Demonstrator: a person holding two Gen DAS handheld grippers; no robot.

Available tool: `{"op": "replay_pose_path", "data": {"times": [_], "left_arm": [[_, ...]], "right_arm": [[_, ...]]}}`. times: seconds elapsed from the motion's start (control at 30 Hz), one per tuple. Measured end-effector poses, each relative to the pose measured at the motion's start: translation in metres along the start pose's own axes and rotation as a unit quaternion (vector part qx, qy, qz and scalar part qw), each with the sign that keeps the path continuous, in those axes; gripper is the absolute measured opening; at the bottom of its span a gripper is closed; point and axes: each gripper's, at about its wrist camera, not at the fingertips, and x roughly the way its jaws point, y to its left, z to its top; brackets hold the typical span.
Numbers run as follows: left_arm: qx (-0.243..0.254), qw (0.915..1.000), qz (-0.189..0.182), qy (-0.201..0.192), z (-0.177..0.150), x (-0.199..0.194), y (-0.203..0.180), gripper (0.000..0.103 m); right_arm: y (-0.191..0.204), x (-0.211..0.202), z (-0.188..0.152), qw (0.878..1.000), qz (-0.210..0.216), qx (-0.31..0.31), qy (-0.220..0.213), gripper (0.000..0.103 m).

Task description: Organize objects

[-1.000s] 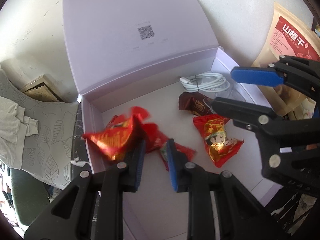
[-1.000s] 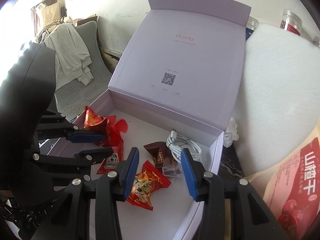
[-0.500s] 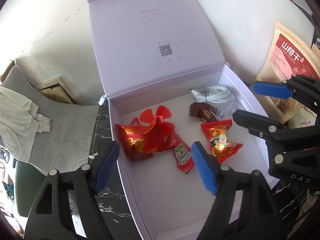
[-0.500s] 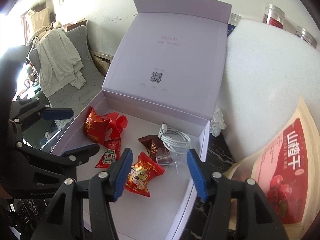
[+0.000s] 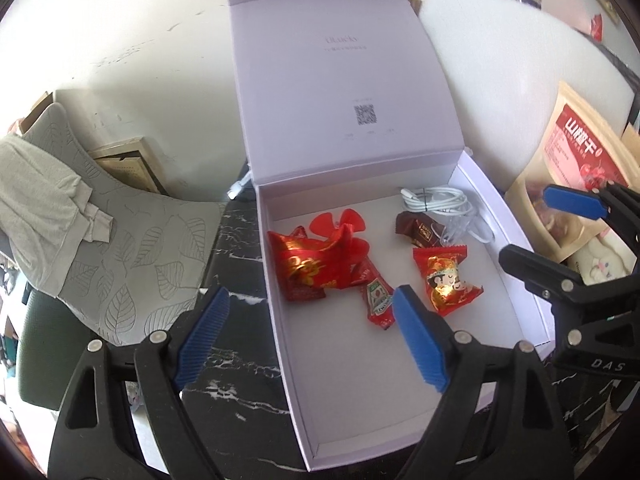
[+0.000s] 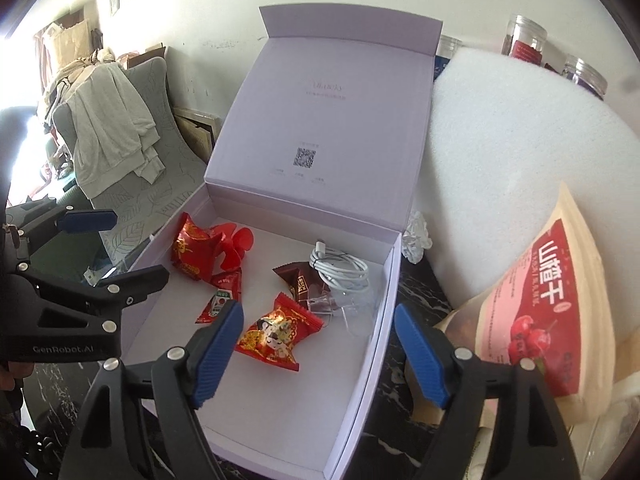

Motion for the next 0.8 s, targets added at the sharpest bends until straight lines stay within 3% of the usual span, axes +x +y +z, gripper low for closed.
{"op": "replay_pose_path", "data": {"times": [0.33, 0.8], "left_arm": [[-0.018, 0.9997, 0.003, -0.015, -0.005, -0.047, 0.011, 0.085], [-0.012, 0.9973, 0.053, -0.049, -0.035, -0.120, -0.001, 0.085]], "right_arm": [[0.004, -0.051, 0.006, 0.999, -0.028, 0.018, -0.034, 0.084], [0.020, -0.118, -0.016, 0.997, -0.051, 0.011, -0.051, 0.084]]}}
